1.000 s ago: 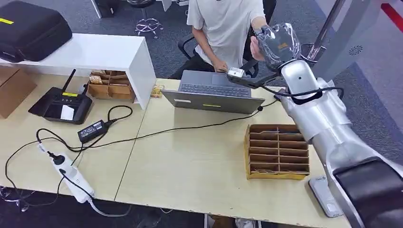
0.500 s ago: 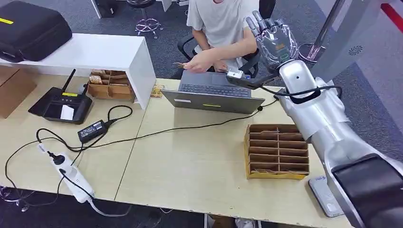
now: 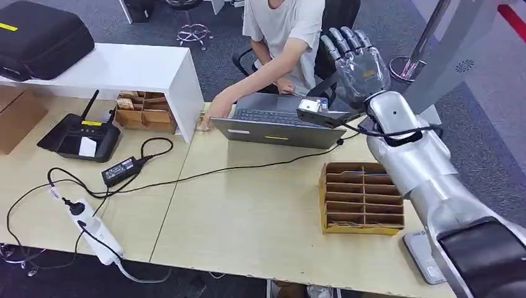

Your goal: Pass the card to the sensor for recognition and then transmit it.

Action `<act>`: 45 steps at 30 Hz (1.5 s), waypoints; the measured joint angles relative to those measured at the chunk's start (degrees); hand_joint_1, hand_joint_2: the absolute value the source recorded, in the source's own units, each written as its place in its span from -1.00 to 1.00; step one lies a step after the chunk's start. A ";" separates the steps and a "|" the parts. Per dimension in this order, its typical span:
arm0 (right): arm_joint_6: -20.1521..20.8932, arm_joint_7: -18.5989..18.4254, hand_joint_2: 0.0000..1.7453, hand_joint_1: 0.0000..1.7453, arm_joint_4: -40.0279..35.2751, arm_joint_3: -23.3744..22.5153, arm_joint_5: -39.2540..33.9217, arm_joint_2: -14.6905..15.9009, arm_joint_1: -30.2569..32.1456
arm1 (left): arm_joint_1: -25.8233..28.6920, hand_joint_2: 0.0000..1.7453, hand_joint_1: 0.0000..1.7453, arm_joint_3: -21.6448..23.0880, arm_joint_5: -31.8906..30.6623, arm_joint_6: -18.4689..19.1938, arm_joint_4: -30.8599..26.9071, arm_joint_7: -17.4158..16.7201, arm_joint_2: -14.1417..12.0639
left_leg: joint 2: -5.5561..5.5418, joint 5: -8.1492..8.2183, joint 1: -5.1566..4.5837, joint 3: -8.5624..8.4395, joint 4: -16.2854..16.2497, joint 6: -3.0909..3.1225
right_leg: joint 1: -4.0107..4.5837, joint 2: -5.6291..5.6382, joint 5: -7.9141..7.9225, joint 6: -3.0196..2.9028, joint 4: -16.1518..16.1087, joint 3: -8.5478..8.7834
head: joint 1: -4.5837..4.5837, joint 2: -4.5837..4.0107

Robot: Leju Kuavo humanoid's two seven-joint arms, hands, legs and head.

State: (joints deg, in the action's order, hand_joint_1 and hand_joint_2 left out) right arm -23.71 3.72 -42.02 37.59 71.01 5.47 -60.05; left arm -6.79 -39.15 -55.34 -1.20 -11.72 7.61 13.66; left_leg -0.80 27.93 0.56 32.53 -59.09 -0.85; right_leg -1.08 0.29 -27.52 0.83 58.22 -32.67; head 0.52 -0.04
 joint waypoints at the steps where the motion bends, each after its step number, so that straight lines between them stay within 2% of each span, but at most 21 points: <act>1: 0.67 0.11 1.00 -1.00 -2.81 -0.02 -1.67 1.02 1.55 | 0.20 1.00 -1.00 -0.28 0.37 -0.30 0.00 0.28 -0.09 | 0.01 0.00 0.00 0.01 0.00 0.00 | 0.00 0.01 0.00 0.00 -0.01 0.00 | 0.02 0.02; 10: 2.38 -0.05 1.00 -1.00 -24.89 -1.44 -9.02 11.49 16.52 | 1.77 1.00 -1.00 -2.99 2.90 -4.02 0.00 0.94 -0.61 | -0.01 0.04 0.00 0.10 0.00 0.02 | 0.00 -0.03 -0.01 0.01 -0.07 -0.07 | 0.00 0.00; 18: -1.27 -0.22 1.00 -1.00 -36.49 -6.25 -10.64 17.90 30.78 | 2.63 1.00 -1.00 -5.44 5.03 -4.24 0.00 1.57 -0.76 | -0.03 0.07 0.00 0.15 0.00 0.04 | 0.00 -0.07 -0.01 0.02 -0.09 -0.10 | -0.02 0.00; 23: -2.28 0.22 1.00 -1.00 -40.27 -9.61 -10.35 20.12 36.50 | 2.86 1.00 -1.00 -7.61 7.62 -1.25 0.00 0.92 -0.87 | -0.02 0.07 0.00 0.16 0.00 0.04 | 0.00 -0.06 -0.01 0.02 -0.09 -0.11 | 0.02 0.00; 28: -2.91 0.68 1.00 -1.00 -42.19 -12.35 -10.26 21.46 40.44 | 3.01 1.00 -1.00 -8.85 8.06 -0.20 0.00 0.63 -0.85 | -0.02 0.07 0.00 0.17 0.00 0.04 | 0.00 -0.06 -0.01 0.02 -0.08 -0.11 | 0.00 0.00; 35: -3.02 0.68 1.00 -1.00 -42.50 -12.90 -10.22 21.79 41.20 | 2.99 1.00 -1.00 -9.16 8.13 -0.17 0.00 0.63 -0.85 | -0.01 0.07 0.00 0.16 0.00 0.04 | 0.00 -0.04 -0.01 0.02 -0.09 -0.11 | -0.02 0.00; 41: -4.37 1.35 1.00 -1.00 -44.23 -18.66 -8.56 22.42 47.49 | 2.99 1.00 -1.00 -9.86 8.13 -0.20 0.00 0.37 -0.85 | -0.05 0.07 0.00 0.19 0.00 0.05 | 0.00 -0.10 -0.01 0.02 -0.10 -0.13 | 0.00 0.00; 45: -4.88 1.35 1.00 -1.00 -45.56 -23.11 -8.49 23.89 51.51 | 3.01 1.00 -1.00 -10.45 8.30 -0.17 0.00 0.35 -0.85 | -0.05 0.11 -0.01 0.24 0.00 0.10 | -0.01 -0.10 -0.02 0.02 -0.11 -0.16 | 0.00 0.00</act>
State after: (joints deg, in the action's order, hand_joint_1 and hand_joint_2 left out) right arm -28.59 5.07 -87.58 14.49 62.51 29.36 -8.55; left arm -3.78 -49.59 -47.04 -1.38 -11.72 7.96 12.81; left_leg -0.84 28.04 0.55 32.77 -59.09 -0.75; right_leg -1.09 0.20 -27.54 0.85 58.11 -32.83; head 0.52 -0.04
